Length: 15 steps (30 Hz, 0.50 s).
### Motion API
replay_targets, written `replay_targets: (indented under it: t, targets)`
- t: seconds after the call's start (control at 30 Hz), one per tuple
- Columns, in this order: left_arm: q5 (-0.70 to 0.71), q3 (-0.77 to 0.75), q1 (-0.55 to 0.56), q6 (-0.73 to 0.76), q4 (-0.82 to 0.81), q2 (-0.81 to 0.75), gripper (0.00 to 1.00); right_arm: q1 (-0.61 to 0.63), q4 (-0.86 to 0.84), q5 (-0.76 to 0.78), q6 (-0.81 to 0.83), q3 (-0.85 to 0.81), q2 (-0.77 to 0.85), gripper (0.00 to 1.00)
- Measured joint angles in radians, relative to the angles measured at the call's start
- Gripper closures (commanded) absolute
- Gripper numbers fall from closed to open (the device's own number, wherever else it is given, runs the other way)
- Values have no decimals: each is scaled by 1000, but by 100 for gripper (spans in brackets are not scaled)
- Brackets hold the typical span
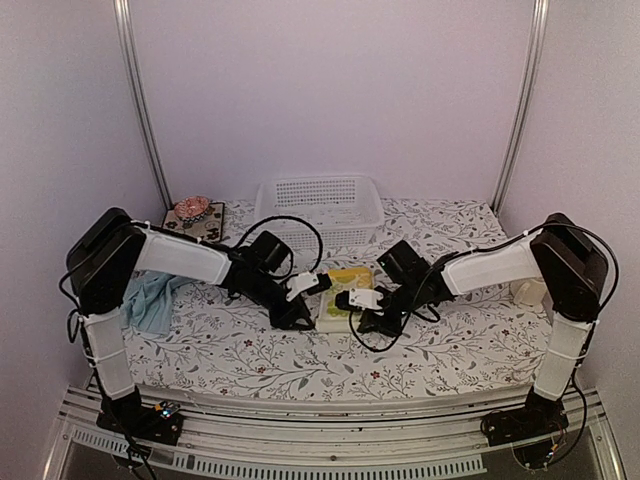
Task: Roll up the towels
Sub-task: Roll the towel at the center of the board.
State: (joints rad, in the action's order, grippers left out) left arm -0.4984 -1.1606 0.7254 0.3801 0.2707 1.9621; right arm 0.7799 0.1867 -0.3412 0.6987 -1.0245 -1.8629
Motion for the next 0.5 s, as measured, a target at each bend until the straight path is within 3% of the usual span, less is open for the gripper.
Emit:
replay_targets:
  t: [0.23,0.5]
  targets:
    - [235,217,71,47,-232,-157,63,-54,111,-134,-74,-77,-45,97]
    - [381,316,164,118,-443,-164,64,-95,200,-265,-174,-176,-136,96]
